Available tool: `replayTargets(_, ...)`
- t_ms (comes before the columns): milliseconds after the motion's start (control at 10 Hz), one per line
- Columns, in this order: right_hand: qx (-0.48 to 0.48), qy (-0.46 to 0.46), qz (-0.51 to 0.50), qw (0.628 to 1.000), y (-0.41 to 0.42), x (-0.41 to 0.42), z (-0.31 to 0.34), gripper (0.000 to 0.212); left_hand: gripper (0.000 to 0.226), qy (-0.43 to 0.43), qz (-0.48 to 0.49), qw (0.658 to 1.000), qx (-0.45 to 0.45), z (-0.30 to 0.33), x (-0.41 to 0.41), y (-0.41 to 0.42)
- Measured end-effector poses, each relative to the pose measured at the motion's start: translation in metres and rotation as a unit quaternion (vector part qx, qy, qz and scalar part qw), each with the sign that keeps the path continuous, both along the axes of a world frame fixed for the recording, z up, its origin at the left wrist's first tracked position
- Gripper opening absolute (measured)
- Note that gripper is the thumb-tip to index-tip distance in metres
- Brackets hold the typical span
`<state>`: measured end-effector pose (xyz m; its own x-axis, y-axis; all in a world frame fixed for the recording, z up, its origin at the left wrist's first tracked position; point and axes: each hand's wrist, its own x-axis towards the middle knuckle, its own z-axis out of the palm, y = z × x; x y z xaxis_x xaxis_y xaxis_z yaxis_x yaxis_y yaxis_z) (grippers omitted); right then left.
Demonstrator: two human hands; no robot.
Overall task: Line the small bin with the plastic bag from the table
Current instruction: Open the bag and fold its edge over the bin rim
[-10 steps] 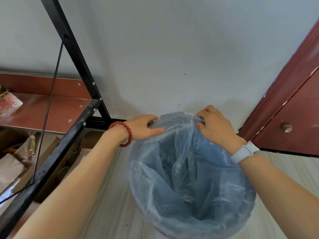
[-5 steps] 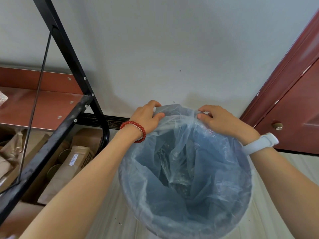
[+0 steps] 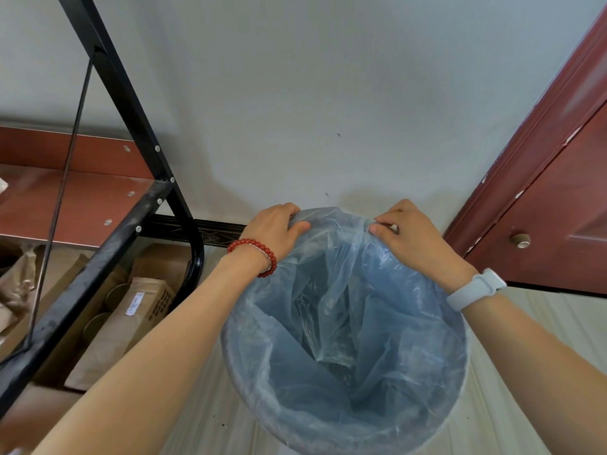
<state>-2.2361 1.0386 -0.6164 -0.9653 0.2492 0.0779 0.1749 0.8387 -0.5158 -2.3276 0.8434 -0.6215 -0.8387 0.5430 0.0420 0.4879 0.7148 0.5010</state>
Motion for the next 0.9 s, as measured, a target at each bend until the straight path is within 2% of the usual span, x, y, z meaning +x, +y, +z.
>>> replayTargets(200, 0.148, -0.026, -0.012, 0.989, -0.011, 0.005, -0.002, 0.034, 0.035, -0.002, 0.005, 0.999, -0.034, -0.01, 0.002, 0.002)
replayTargets(300, 0.167, -0.066, 0.004, 0.984, -0.011, 0.004, 0.001, 0.042, 0.035, 0.0, 0.033, 0.999, -0.016, -0.008, -0.001, -0.001)
replayTargets(400, 0.163, -0.093, 0.009, 0.982, -0.009, 0.004, 0.004, 0.05, 0.038, -0.012, 0.116, 0.993, 0.003, -0.008, -0.01, -0.014)
replayTargets(500, 0.144, -0.092, 0.009, 0.985, -0.011, 0.005, 0.006, 0.056, 0.042, -0.07, 0.234, 0.968, 0.055, -0.006, -0.022, -0.034)
replayTargets(600, 0.135, -0.104, 0.011, 0.985, -0.016, 0.003, 0.001, 0.06, 0.044, -0.124, 0.338, 0.922, 0.141, -0.009, -0.028, -0.049)
replayTargets(700, 0.123, -0.109, 0.009, 0.986, -0.022, 0.0, -0.005, 0.062, 0.04, -0.13, 0.387, 0.894, 0.185, -0.011, -0.023, -0.054)
replayTargets(800, 0.097, -0.12, 0.002, 0.988, -0.024, -0.002, -0.012, 0.06, 0.049, -0.107, 0.362, 0.912, 0.163, -0.011, -0.019, -0.054)
replayTargets(900, 0.122, -0.111, -0.012, 0.986, -0.025, -0.003, -0.011, 0.061, 0.062, 0.0, 0.312, 0.949, 0.052, -0.008, -0.008, -0.052)
